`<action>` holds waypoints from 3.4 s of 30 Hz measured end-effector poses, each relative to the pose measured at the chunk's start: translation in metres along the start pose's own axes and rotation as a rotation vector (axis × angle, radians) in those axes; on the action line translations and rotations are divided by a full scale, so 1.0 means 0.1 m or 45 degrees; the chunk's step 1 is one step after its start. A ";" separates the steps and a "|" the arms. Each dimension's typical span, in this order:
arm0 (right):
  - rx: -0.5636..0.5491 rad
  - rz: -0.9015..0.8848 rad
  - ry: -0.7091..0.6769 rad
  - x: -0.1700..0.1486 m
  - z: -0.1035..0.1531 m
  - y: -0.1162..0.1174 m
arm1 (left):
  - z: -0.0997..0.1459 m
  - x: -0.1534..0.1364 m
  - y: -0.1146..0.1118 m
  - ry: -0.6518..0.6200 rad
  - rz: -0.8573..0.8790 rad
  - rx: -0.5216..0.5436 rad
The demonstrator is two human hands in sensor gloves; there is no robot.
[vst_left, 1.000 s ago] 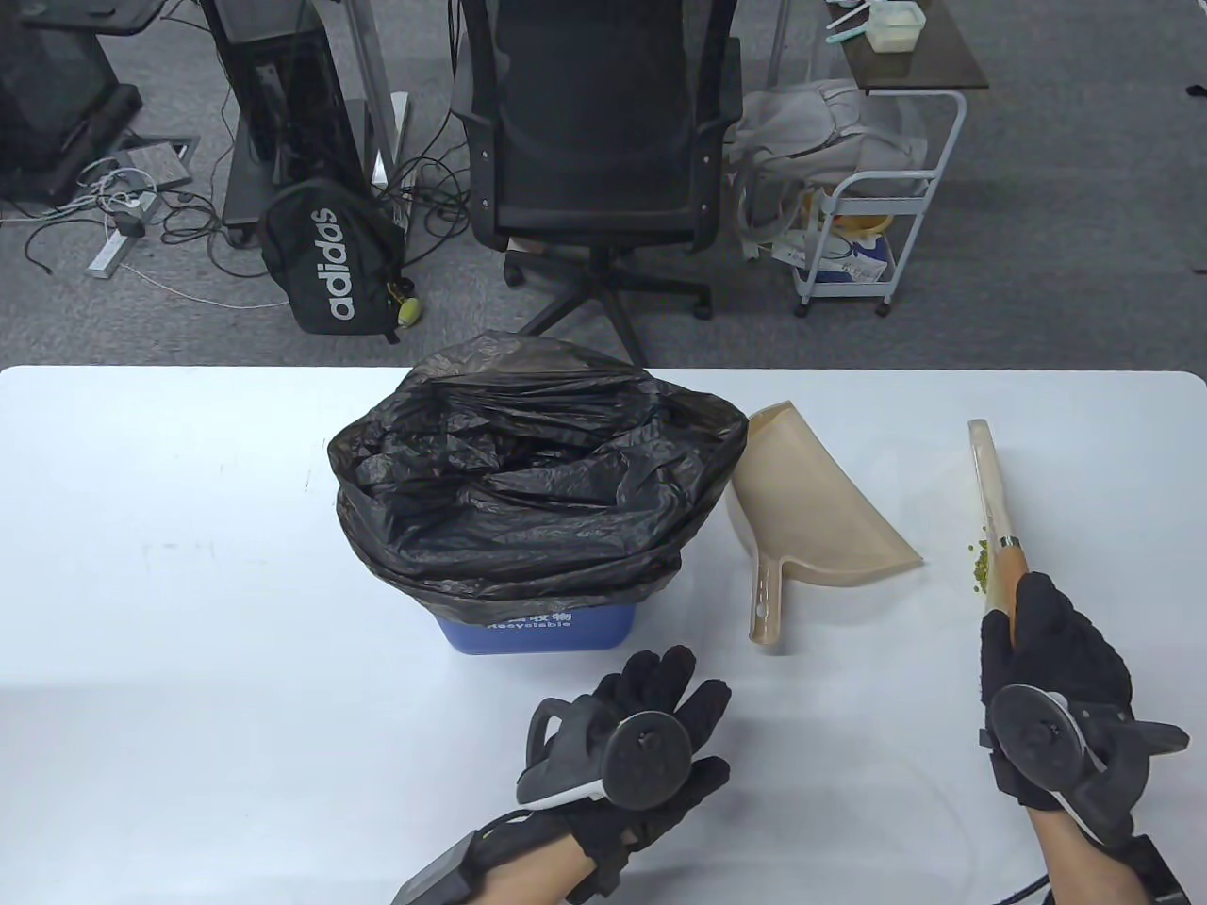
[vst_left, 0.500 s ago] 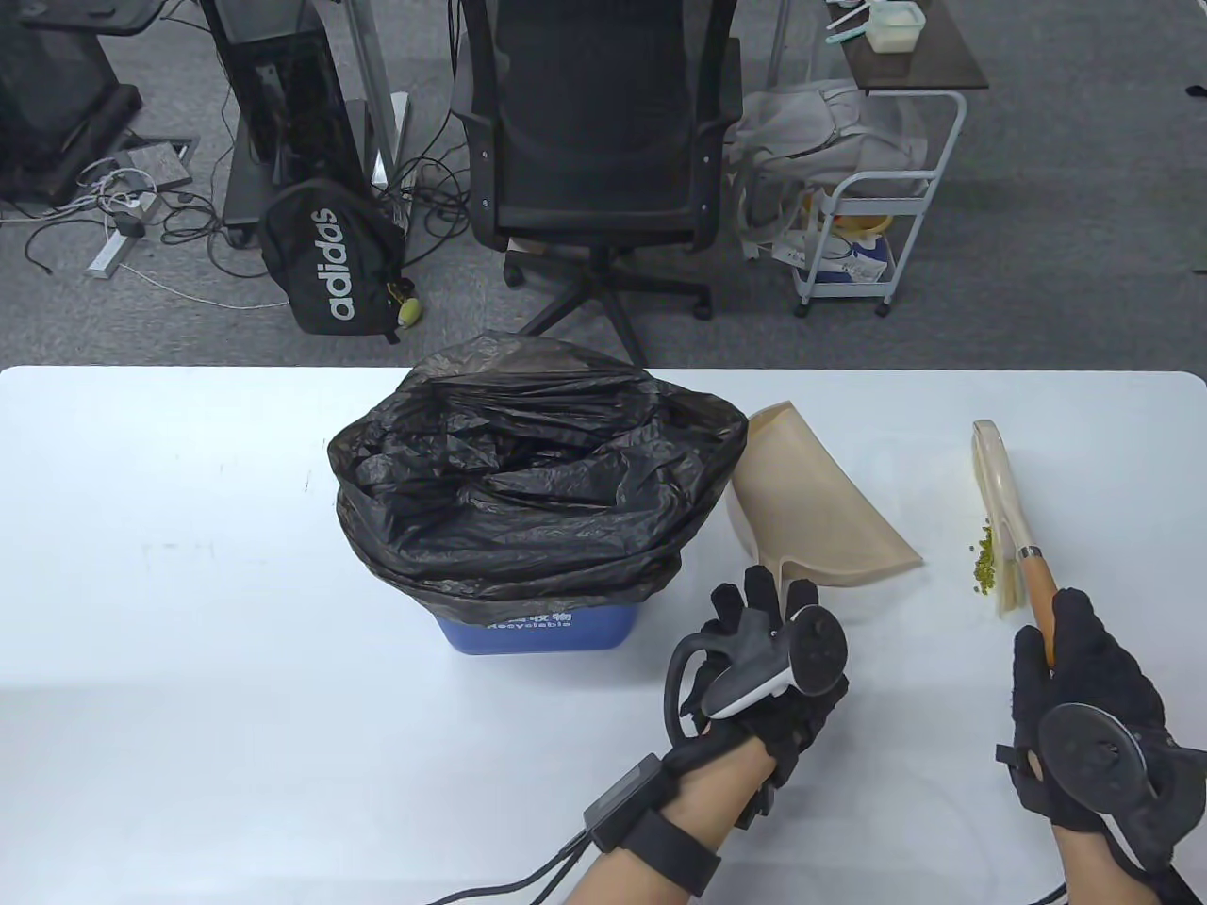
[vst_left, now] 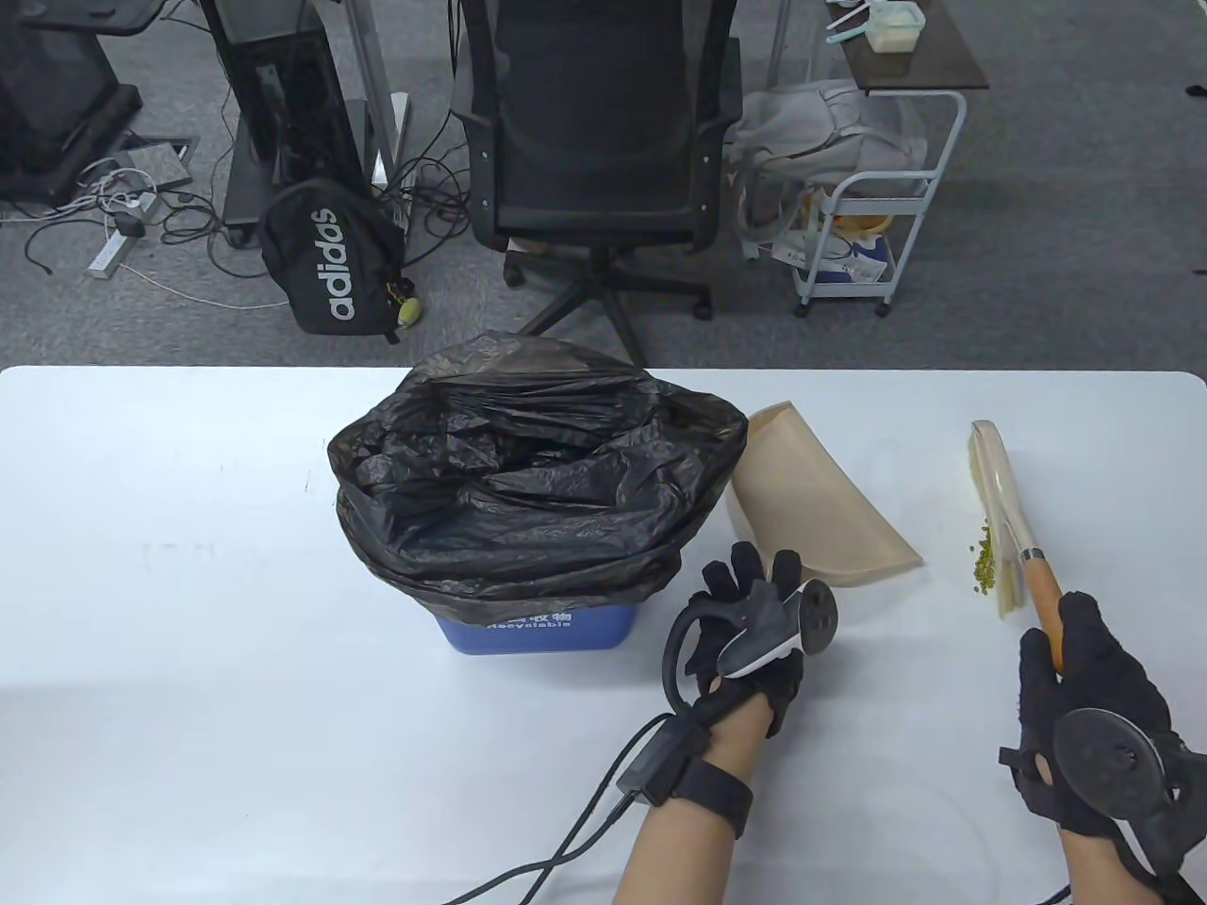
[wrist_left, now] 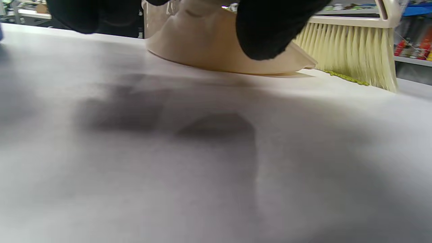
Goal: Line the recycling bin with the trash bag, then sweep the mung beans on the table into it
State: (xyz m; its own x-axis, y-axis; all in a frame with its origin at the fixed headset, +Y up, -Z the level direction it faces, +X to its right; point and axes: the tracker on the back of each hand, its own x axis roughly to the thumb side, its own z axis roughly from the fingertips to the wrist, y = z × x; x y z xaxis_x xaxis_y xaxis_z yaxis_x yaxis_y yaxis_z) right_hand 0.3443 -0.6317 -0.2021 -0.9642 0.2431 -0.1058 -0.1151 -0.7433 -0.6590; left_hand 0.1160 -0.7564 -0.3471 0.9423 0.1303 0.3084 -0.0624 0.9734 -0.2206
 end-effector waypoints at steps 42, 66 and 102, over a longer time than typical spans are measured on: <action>0.031 0.103 -0.106 0.20 0.10 0.07 | 0.52 -0.23 0.02 -0.403 0.086 0.082; 0.111 0.315 -0.175 0.43 -0.10 0.13 | 0.46 -0.28 0.04 -0.272 0.126 0.126; 0.073 0.145 -0.235 0.54 0.29 0.08 | 0.47 -0.21 0.04 -0.270 0.064 0.115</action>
State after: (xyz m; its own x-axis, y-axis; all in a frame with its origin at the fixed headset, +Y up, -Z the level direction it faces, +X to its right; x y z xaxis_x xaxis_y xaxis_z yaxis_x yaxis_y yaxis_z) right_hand 0.2841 -0.6425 -0.1909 -0.9985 0.0412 -0.0352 -0.0114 -0.7948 -0.6068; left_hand 0.0807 -0.7463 -0.3112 0.8475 0.2068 0.4889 -0.1460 0.9763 -0.1599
